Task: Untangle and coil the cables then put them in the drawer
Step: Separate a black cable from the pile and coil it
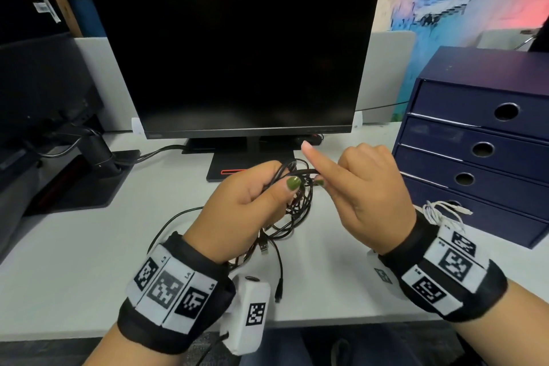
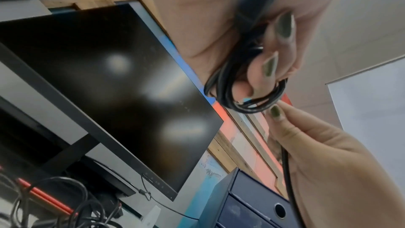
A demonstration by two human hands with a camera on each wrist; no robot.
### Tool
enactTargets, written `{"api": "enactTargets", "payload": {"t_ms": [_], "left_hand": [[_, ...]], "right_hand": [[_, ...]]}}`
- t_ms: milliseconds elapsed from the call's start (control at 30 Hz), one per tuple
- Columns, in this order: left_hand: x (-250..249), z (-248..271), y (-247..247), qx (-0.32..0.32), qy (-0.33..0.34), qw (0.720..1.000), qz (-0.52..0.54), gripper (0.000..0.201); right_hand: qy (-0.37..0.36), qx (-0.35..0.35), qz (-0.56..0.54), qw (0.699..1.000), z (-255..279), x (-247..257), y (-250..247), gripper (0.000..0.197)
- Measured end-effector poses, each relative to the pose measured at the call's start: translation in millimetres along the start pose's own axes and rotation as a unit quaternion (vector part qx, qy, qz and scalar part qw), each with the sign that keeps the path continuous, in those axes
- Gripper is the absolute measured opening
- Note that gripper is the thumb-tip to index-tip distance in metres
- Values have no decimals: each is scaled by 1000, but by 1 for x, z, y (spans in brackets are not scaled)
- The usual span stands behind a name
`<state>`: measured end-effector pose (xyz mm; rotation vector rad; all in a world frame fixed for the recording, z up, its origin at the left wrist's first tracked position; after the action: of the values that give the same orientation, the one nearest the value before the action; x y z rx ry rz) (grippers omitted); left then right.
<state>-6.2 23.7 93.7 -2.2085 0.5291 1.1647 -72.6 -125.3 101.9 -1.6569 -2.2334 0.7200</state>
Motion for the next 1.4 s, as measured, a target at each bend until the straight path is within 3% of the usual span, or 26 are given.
{"api": "enactTargets", "payload": {"t_ms": [133, 267, 400, 567, 633, 700, 800, 967, 1067, 1167, 1233, 1300, 1400], "left_hand": [[-1, -1, 4, 7, 3, 999, 41, 28], [-8, -1, 10, 23, 19, 997, 66, 39], [-22, -2, 18, 27, 47, 993, 100, 20], [-30, -4, 16, -12, 93, 992, 87, 25], [-30, -5, 15, -36, 96, 992, 73, 27], [-26, -6, 12, -64, 87, 992, 60, 24], [-21, -8, 10, -77, 84, 993, 39, 14], [-12, -9, 8, -97, 75, 989, -86, 12], [-5, -9, 9, -97, 70, 979, -166, 11], [5, -13, 7, -88, 40, 960, -263, 12], [14, -15, 4, -71, -1, 941, -332, 17], [23, -14, 2, -43, -41, 929, -366, 21], [30, -9, 4, -4, -86, 940, -330, 20]], "right_hand": [[12, 31, 37, 999, 1, 3, 10, 42], [110, 4, -29, 994, -1, 5, 12, 40], [242, 22, -219, 945, 0, 8, 16, 37], [339, 125, -278, 890, 9, 9, 34, 14], [335, 150, -301, 880, 9, 15, 37, 10], [332, 169, -325, 869, 9, 19, 39, 22], [345, 213, -315, 858, 16, 22, 46, 21], [300, 244, -260, 885, 22, 27, 43, 35], [249, 277, -203, 906, 19, 29, 37, 30], [194, 320, -130, 918, 21, 25, 37, 48], [164, 301, -88, 935, 18, 17, 32, 41], [132, 236, -49, 962, 13, 6, 23, 28], [56, 184, -28, 981, 4, -2, 10, 23]]}}
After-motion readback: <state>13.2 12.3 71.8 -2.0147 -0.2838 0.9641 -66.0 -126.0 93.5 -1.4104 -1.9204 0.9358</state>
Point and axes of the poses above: each hand's wrist, its own z-axis away from the middle knuckle, its own y-axis out of the palm, x = y × z, the point moved 4 cm from there along -z, towards the middle knuckle, and after that the axes turned 2 degrees about -x, right-handed, at the moved point
